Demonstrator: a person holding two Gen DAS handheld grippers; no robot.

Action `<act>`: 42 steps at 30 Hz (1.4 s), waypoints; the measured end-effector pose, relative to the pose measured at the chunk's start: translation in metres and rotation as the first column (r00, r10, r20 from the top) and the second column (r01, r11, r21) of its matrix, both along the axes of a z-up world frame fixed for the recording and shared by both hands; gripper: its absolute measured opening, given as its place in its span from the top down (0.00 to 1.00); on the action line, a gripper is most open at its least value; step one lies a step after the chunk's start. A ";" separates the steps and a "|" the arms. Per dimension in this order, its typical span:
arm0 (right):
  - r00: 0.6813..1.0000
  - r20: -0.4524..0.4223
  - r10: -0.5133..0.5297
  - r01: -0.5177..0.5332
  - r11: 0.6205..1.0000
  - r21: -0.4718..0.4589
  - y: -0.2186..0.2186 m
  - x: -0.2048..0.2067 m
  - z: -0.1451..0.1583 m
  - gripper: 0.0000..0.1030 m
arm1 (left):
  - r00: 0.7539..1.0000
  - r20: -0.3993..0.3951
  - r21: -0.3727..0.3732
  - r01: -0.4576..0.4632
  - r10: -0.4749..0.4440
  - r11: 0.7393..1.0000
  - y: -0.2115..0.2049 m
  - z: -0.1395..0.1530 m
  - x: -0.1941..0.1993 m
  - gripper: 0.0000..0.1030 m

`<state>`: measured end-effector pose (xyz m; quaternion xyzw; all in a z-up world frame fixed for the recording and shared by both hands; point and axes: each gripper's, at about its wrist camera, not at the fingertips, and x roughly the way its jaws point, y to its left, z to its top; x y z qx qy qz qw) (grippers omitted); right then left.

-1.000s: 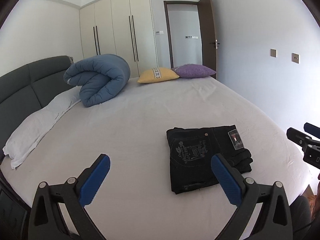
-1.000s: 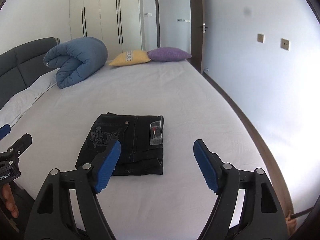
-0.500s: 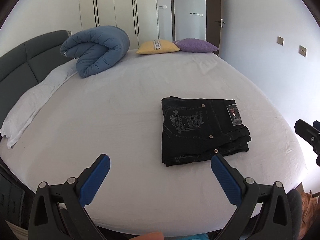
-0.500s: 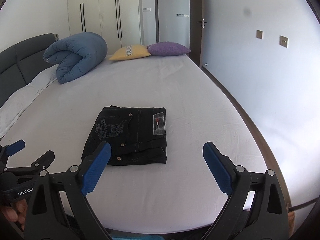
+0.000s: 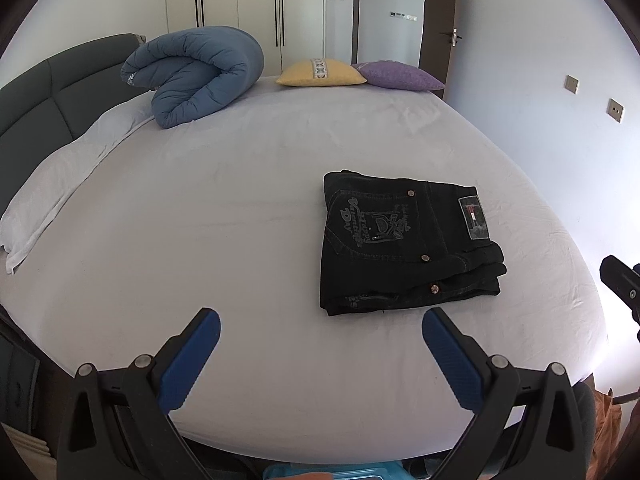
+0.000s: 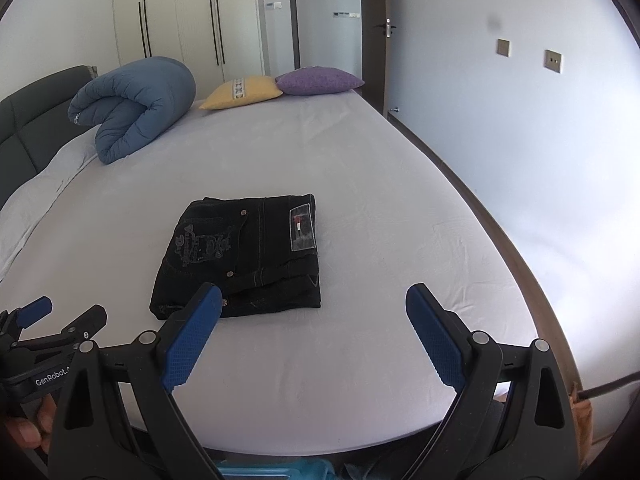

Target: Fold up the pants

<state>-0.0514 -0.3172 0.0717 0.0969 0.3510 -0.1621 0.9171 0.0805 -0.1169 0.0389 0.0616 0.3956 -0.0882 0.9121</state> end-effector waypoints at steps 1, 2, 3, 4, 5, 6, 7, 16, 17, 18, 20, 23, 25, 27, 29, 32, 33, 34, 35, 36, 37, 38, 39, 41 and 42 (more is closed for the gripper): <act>1.000 -0.001 0.001 -0.001 1.000 -0.001 0.000 0.000 0.000 0.09 | 1.000 -0.001 0.000 -0.001 0.001 1.000 0.000 0.000 0.000 0.00; 1.000 -0.003 0.003 -0.003 1.000 -0.001 0.000 0.001 -0.001 0.09 | 1.000 -0.002 0.000 -0.003 0.003 1.000 0.000 -0.001 0.000 0.00; 1.000 -0.005 0.005 -0.005 1.000 -0.001 0.001 0.002 -0.002 0.09 | 1.000 -0.002 -0.001 -0.004 0.004 1.000 0.000 -0.001 0.000 0.00; 1.000 -0.006 0.006 -0.006 1.000 -0.001 0.001 0.003 -0.002 0.09 | 1.000 -0.003 -0.002 -0.004 0.004 1.000 0.000 -0.001 0.000 0.00; 1.000 -0.006 0.007 -0.007 1.000 0.000 0.001 0.003 -0.003 0.09 | 1.000 -0.004 -0.003 -0.004 0.004 1.000 0.000 -0.001 0.000 0.00; 1.000 -0.006 0.007 -0.007 1.000 0.001 0.002 0.002 -0.003 0.09 | 1.000 -0.004 -0.003 -0.004 0.004 1.000 0.000 -0.001 0.000 0.00; 1.000 -0.008 0.008 -0.008 1.000 0.002 0.002 0.003 -0.003 0.09 | 1.000 -0.005 -0.001 -0.005 0.005 1.000 0.001 -0.001 0.001 0.00; 1.000 -0.010 0.009 -0.009 1.000 0.006 0.005 0.003 -0.006 0.09 | 1.000 -0.006 0.002 -0.008 0.008 1.000 0.000 -0.003 0.001 0.00; 1.000 -0.009 0.008 -0.008 1.000 0.005 0.005 0.003 -0.006 0.09 | 1.000 -0.005 0.001 -0.007 0.007 1.000 0.000 -0.003 0.001 0.00; 1.000 -0.010 0.009 -0.009 1.000 0.005 0.005 0.004 -0.006 0.09 | 1.000 -0.006 0.000 -0.007 0.007 1.000 -0.001 -0.003 0.001 0.00; 1.000 -0.009 0.008 -0.008 1.000 0.006 0.005 0.004 -0.007 0.09 | 1.000 -0.006 0.001 -0.008 0.008 1.000 -0.001 -0.003 0.001 0.00; 1.000 -0.010 0.008 -0.008 1.000 0.006 0.005 0.004 -0.007 0.09 | 1.000 -0.005 0.002 -0.006 0.006 1.000 -0.001 -0.003 0.001 0.00; 1.000 -0.010 0.009 -0.009 1.000 0.007 0.005 0.004 -0.007 0.09 | 1.000 -0.005 0.003 -0.006 0.006 1.000 -0.001 -0.003 0.000 0.00; 1.000 -0.010 0.010 -0.010 1.000 0.006 0.006 0.004 -0.007 0.09 | 1.000 -0.004 0.004 -0.007 0.007 1.000 -0.001 -0.003 0.001 0.00; 1.000 -0.009 0.011 -0.011 1.000 0.006 0.007 0.004 -0.009 0.09 | 1.000 -0.007 0.002 -0.006 0.006 1.000 -0.001 -0.003 0.001 0.00; 1.000 -0.009 0.011 -0.011 1.000 0.007 0.008 0.005 -0.010 0.09 | 1.000 -0.006 0.002 -0.005 0.005 1.000 -0.001 -0.003 0.001 0.00; 1.000 -0.009 0.011 -0.011 1.000 0.007 0.008 0.005 -0.009 0.09 | 1.000 -0.006 0.002 -0.005 0.005 1.000 -0.001 -0.003 0.000 0.00; 1.000 -0.009 0.011 -0.011 1.000 0.007 0.008 0.005 -0.010 0.09 | 1.000 -0.005 0.002 -0.006 0.006 1.000 -0.001 -0.003 0.000 0.00; 1.000 -0.009 0.012 -0.012 1.000 0.007 0.009 0.005 -0.010 0.09 | 1.000 -0.007 0.002 -0.005 0.006 1.000 -0.001 -0.004 0.001 0.00; 1.000 -0.010 0.013 -0.013 1.000 0.008 0.010 0.005 -0.011 0.09 | 1.000 -0.008 0.003 -0.006 0.006 1.000 -0.001 -0.004 0.001 0.00; 1.000 -0.009 0.012 -0.012 1.000 0.008 0.009 0.005 -0.010 0.09 | 1.000 -0.009 0.002 -0.006 0.006 1.000 -0.001 -0.004 0.000 0.00; 1.000 -0.008 0.012 -0.012 1.000 0.008 0.009 0.005 -0.010 0.09 | 1.000 -0.009 0.000 -0.005 0.005 1.000 -0.001 -0.004 0.000 0.00; 1.000 -0.008 0.012 -0.012 1.000 0.008 0.009 0.005 -0.010 0.09 | 1.000 -0.009 0.001 -0.005 0.005 1.000 -0.001 -0.004 0.000 0.00; 1.000 -0.008 0.015 -0.015 1.000 0.008 0.011 0.006 -0.011 0.09 | 1.000 -0.010 -0.001 -0.006 0.006 1.000 -0.001 -0.004 0.000 0.00; 1.000 -0.007 0.017 -0.017 1.000 0.009 0.011 0.006 -0.012 0.09 | 1.000 -0.010 -0.002 -0.007 0.007 1.000 -0.001 -0.004 0.000 0.00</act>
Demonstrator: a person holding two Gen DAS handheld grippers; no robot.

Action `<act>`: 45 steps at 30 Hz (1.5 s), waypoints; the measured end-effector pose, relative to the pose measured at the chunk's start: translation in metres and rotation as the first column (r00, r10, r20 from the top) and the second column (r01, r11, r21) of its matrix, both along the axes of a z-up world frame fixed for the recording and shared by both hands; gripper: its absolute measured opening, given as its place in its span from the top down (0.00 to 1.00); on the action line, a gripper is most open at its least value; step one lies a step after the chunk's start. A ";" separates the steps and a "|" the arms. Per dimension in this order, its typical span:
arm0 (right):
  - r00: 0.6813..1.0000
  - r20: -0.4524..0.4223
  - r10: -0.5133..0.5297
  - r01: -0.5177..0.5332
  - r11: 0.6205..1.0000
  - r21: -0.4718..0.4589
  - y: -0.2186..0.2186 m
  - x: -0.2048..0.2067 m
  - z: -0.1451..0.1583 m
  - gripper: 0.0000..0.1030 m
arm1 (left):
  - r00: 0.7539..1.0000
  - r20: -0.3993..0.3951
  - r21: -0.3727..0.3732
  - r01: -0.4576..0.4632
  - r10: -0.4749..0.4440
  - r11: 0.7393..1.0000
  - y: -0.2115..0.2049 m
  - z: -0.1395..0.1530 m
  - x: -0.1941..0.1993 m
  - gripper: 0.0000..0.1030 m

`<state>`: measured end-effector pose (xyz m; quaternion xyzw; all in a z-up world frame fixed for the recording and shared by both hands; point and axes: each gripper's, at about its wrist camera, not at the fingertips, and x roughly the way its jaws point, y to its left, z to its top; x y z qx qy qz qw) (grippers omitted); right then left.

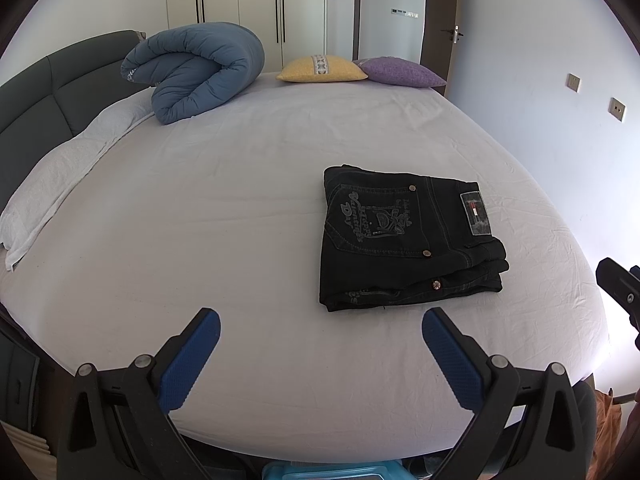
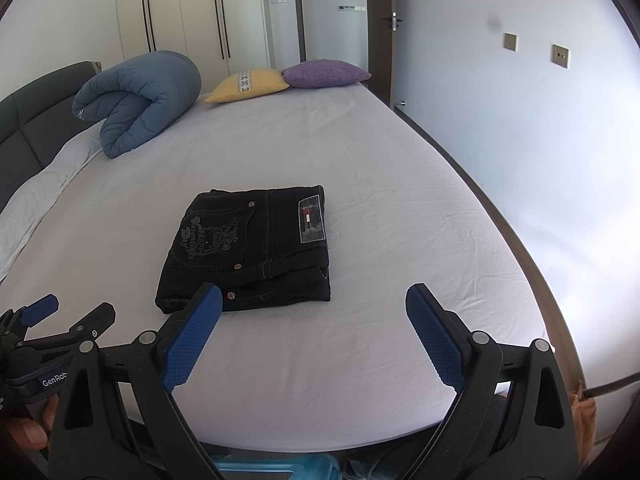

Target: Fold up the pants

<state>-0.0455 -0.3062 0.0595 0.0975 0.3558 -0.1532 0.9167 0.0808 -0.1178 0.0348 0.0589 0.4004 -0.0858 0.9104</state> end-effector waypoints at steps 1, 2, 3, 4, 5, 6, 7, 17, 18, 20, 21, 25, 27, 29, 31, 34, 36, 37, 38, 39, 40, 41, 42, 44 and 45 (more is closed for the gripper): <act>1.000 0.000 0.001 -0.001 1.000 0.000 0.001 0.000 0.000 0.09 | 1.000 0.000 0.000 -0.001 0.001 1.000 0.000 0.000 0.000 0.00; 1.000 0.000 0.002 -0.002 1.000 0.001 0.002 0.000 -0.001 0.09 | 1.000 0.000 -0.001 0.000 0.000 1.000 0.000 0.000 0.000 0.00; 1.000 0.000 0.003 -0.003 1.000 0.001 0.002 0.000 -0.001 0.09 | 1.000 -0.001 -0.001 0.000 0.000 1.000 0.000 0.000 0.000 0.00; 1.000 0.000 0.003 -0.003 1.000 0.001 0.003 0.000 -0.001 0.09 | 1.000 0.000 0.000 0.000 0.000 1.000 0.000 0.000 0.000 0.00; 1.000 0.000 0.003 -0.003 1.000 0.001 0.002 0.000 -0.001 0.09 | 1.000 0.000 0.000 0.000 0.000 1.000 0.000 0.000 0.000 0.00; 1.000 -0.001 0.004 -0.004 1.000 0.002 0.003 0.001 -0.001 0.09 | 1.000 0.000 0.000 0.000 0.000 1.000 0.000 0.000 0.000 0.00; 1.000 0.000 0.003 -0.003 1.000 0.002 0.003 0.001 -0.001 0.09 | 1.000 0.000 0.001 0.000 0.000 1.000 0.000 0.000 0.000 0.00; 1.000 -0.005 0.005 -0.005 1.000 0.005 0.005 0.001 -0.002 0.09 | 1.000 -0.005 -0.002 -0.002 0.002 1.000 0.001 -0.002 0.000 0.00; 1.000 -0.004 0.006 -0.006 1.000 0.005 0.006 0.001 -0.003 0.09 | 1.000 -0.004 -0.002 -0.002 0.002 1.000 0.002 -0.002 -0.001 0.00; 1.000 -0.005 0.006 -0.006 1.000 0.005 0.005 0.001 -0.002 0.09 | 1.000 -0.005 -0.001 -0.002 0.002 1.000 0.002 -0.002 0.000 0.00; 1.000 -0.005 0.006 -0.006 1.000 0.004 0.006 0.001 -0.003 0.09 | 1.000 -0.006 -0.002 -0.001 0.001 1.000 0.002 -0.002 -0.001 0.00; 1.000 -0.005 0.005 -0.005 1.000 0.006 0.005 0.001 -0.002 0.09 | 1.000 -0.005 -0.001 -0.002 0.002 1.000 0.002 -0.002 0.000 0.00; 1.000 -0.005 0.006 -0.006 1.000 0.006 0.005 0.001 -0.003 0.09 | 1.000 -0.004 0.000 -0.002 0.002 1.000 0.002 -0.002 0.000 0.00; 1.000 -0.007 0.007 -0.007 1.000 0.006 0.006 0.001 -0.003 0.09 | 1.000 -0.005 -0.001 -0.001 0.001 1.000 0.002 -0.002 0.000 0.00; 1.000 -0.007 0.009 -0.009 1.000 0.010 0.008 0.001 -0.005 0.09 | 1.000 -0.004 -0.002 -0.003 0.003 1.000 0.001 -0.002 0.000 0.00; 1.000 -0.007 0.008 -0.008 1.000 0.006 0.007 0.001 -0.004 0.09 | 1.000 -0.006 -0.002 -0.002 0.002 1.000 0.001 -0.003 -0.001 0.00; 1.000 -0.008 0.009 -0.009 1.000 0.008 0.008 0.001 -0.005 0.09 | 1.000 -0.006 -0.002 -0.002 0.002 1.000 0.002 -0.004 -0.002 0.00; 1.000 -0.008 0.010 -0.010 1.000 0.008 0.010 0.001 -0.005 0.09 | 1.000 -0.006 -0.002 -0.003 0.003 1.000 0.001 -0.003 -0.001 0.00; 1.000 -0.008 0.009 -0.009 1.000 0.008 0.007 0.001 -0.005 0.09 | 1.000 -0.007 -0.003 -0.002 0.002 1.000 0.001 -0.003 -0.001 0.00; 1.000 -0.009 0.011 -0.011 1.000 0.008 0.008 0.001 -0.005 0.09 | 1.000 -0.009 -0.004 -0.003 0.002 1.000 0.002 -0.004 -0.002 0.00; 1.000 -0.009 0.012 -0.012 1.000 0.009 0.009 0.001 -0.006 0.09 | 1.000 -0.010 -0.005 -0.002 0.002 1.000 0.002 -0.005 -0.002 0.00; 1.000 -0.009 0.012 -0.012 1.000 0.009 0.009 0.001 -0.006 0.09 | 1.000 -0.012 -0.005 -0.001 0.001 1.000 0.002 -0.005 -0.002 0.00; 1.000 -0.010 0.012 -0.012 1.000 0.010 0.009 0.001 -0.006 0.09 | 1.000 -0.013 -0.004 -0.001 0.001 1.000 0.002 -0.006 -0.003 0.00; 1.000 -0.012 0.013 -0.013 1.000 0.013 0.010 0.001 -0.006 0.09 | 1.000 -0.015 -0.005 0.000 0.000 1.000 0.001 -0.006 -0.002 0.00; 1.000 -0.011 0.014 -0.013 1.000 0.015 0.012 0.000 -0.007 0.09 | 1.000 -0.017 -0.007 0.000 0.000 1.000 0.001 -0.007 -0.002 0.00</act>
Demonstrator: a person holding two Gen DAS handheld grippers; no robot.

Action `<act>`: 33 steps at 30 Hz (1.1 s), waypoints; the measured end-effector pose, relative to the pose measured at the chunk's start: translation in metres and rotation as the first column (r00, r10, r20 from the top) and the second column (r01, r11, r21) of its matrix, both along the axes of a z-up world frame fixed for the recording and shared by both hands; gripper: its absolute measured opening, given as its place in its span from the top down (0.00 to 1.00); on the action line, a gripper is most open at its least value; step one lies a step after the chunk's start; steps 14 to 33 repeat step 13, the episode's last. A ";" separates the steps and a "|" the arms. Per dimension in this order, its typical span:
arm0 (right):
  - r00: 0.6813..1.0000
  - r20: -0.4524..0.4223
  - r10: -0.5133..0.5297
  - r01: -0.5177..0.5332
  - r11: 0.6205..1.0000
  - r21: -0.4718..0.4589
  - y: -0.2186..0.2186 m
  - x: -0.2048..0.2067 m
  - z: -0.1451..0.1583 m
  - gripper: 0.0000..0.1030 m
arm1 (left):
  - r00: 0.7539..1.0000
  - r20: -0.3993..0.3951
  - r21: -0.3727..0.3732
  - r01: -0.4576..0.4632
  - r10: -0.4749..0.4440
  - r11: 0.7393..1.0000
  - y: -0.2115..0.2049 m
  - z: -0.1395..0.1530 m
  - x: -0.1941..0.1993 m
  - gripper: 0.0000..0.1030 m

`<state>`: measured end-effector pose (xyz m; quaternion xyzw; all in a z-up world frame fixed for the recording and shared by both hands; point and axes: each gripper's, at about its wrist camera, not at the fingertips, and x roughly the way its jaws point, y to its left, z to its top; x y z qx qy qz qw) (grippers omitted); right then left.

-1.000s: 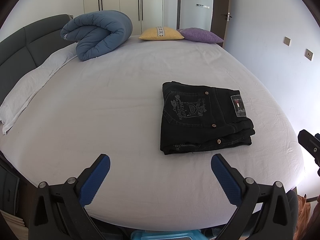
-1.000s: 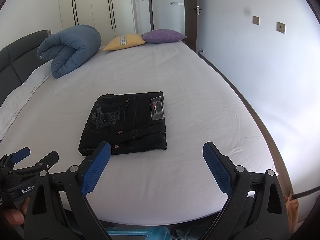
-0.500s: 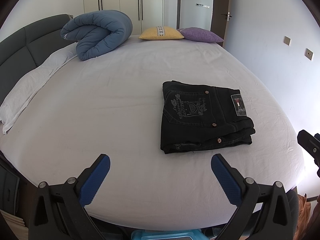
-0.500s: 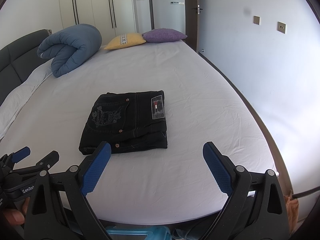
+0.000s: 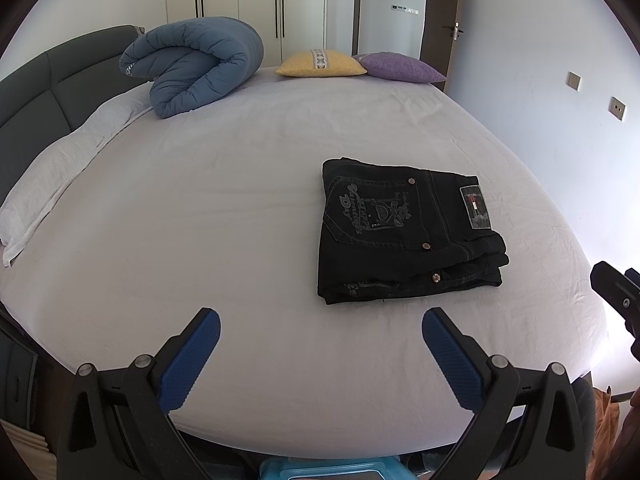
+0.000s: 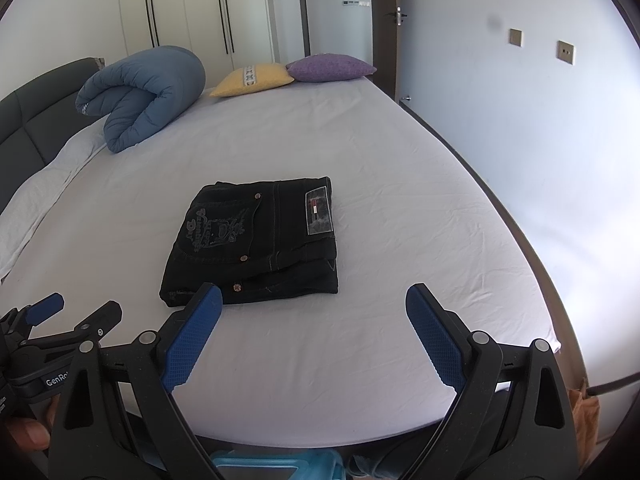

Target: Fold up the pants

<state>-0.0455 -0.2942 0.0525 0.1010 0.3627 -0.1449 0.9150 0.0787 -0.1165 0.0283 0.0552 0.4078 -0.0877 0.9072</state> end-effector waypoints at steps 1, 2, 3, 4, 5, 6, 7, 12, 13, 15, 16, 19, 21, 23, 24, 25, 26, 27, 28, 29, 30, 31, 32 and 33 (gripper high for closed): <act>1.000 0.000 0.002 -0.002 1.000 0.001 -0.001 0.000 0.000 0.09 | 1.000 -0.001 -0.002 -0.001 0.001 1.000 0.000 0.000 0.000 0.00; 1.000 -0.001 0.002 -0.002 1.000 0.001 -0.001 0.000 0.000 0.09 | 1.000 -0.003 -0.004 -0.003 0.003 1.000 0.001 -0.001 0.000 0.00; 1.000 -0.001 0.003 -0.003 1.000 0.002 0.002 -0.001 -0.001 0.09 | 1.000 -0.003 -0.005 -0.003 0.003 1.000 0.001 -0.001 0.000 0.00; 1.000 0.000 0.002 -0.002 1.000 0.002 -0.001 0.000 0.000 0.09 | 1.000 -0.004 -0.006 -0.003 0.003 1.000 0.001 -0.001 0.001 0.00; 1.000 0.000 0.002 -0.002 1.000 0.003 -0.001 0.000 0.000 0.09 | 1.000 -0.005 -0.007 -0.003 0.003 1.000 0.001 -0.001 0.001 0.00; 1.000 0.001 0.002 -0.002 1.000 0.004 -0.001 0.000 0.000 0.09 | 1.000 -0.005 -0.007 -0.004 0.004 1.000 0.001 -0.001 0.001 0.00; 1.000 0.001 0.001 -0.001 1.000 0.006 0.001 -0.001 -0.001 0.09 | 1.000 -0.005 -0.007 -0.004 0.004 1.000 0.001 -0.001 0.001 0.00; 1.000 -0.001 -0.002 0.002 1.000 0.015 0.006 -0.005 -0.004 0.09 | 1.000 0.019 0.009 0.002 -0.003 1.000 0.000 0.002 -0.002 0.00; 1.000 -0.001 -0.002 0.002 1.000 0.016 0.006 -0.005 -0.004 0.09 | 1.000 0.018 0.007 0.003 -0.003 1.000 0.000 0.002 -0.001 0.00; 1.000 -0.001 -0.002 0.002 1.000 0.016 0.006 -0.005 -0.004 0.09 | 1.000 0.018 0.007 0.003 -0.003 1.000 0.000 0.002 -0.001 0.00; 1.000 -0.001 -0.002 0.002 1.000 0.016 0.006 -0.005 -0.004 0.09 | 1.000 0.018 0.007 0.003 -0.003 1.000 0.000 0.002 -0.001 0.00; 1.000 -0.001 -0.002 0.002 1.000 0.016 0.006 -0.005 -0.004 0.09 | 1.000 0.018 0.007 0.003 -0.003 1.000 0.000 0.002 -0.001 0.00; 1.000 -0.001 -0.002 0.002 1.000 0.016 0.006 -0.005 -0.004 0.09 | 1.000 0.018 0.007 0.003 -0.003 1.000 0.000 0.002 -0.001 0.00; 1.000 -0.001 -0.002 0.002 1.000 0.016 0.006 -0.005 -0.004 0.09 | 1.000 0.018 0.007 0.003 -0.003 1.000 0.000 0.002 -0.001 0.00; 1.000 -0.001 -0.002 0.002 1.000 0.016 0.006 -0.005 -0.004 0.09 | 1.000 0.018 0.007 0.003 -0.003 1.000 0.000 0.002 -0.001 0.00; 1.000 -0.001 -0.002 0.002 1.000 0.016 0.006 -0.005 -0.004 0.09 | 1.000 0.018 0.007 0.003 -0.003 1.000 0.000 0.002 -0.001 0.00; 1.000 -0.001 -0.002 0.002 1.000 0.016 0.006 -0.005 -0.004 0.09 | 1.000 0.018 0.007 0.003 -0.003 1.000 0.000 0.002 -0.001 0.00; 1.000 -0.001 -0.002 0.002 1.000 0.016 0.006 -0.005 -0.004 0.09 | 1.000 0.018 0.007 0.003 -0.003 1.000 0.000 0.002 -0.001 0.00; 1.000 -0.001 -0.002 0.002 1.000 0.016 0.006 -0.005 -0.004 0.09 | 1.000 0.018 0.007 0.003 -0.003 1.000 0.000 0.002 -0.001 0.00; 1.000 -0.001 -0.002 0.002 1.000 0.016 0.006 -0.005 -0.004 0.09 | 1.000 0.018 0.007 0.003 -0.003 1.000 0.000 0.002 -0.001 0.00; 1.000 -0.001 -0.002 0.002 1.000 0.016 0.006 -0.005 -0.004 0.09 | 1.000 0.018 0.007 0.003 -0.003 1.000 0.000 0.002 -0.001 0.00; 1.000 -0.001 -0.002 0.002 1.000 0.016 0.006 -0.005 -0.004 0.09 | 1.000 0.018 0.007 0.003 -0.003 1.000 0.000 0.002 -0.001 0.00; 1.000 -0.001 -0.002 0.002 1.000 0.016 0.006 -0.005 -0.004 0.09 | 1.000 0.018 0.007 0.003 -0.003 1.000 0.000 0.002 -0.001 0.00; 1.000 -0.001 -0.002 0.002 1.000 0.016 0.006 -0.005 -0.004 0.09 | 1.000 0.018 0.007 0.003 -0.003 1.000 0.000 0.002 -0.001 0.00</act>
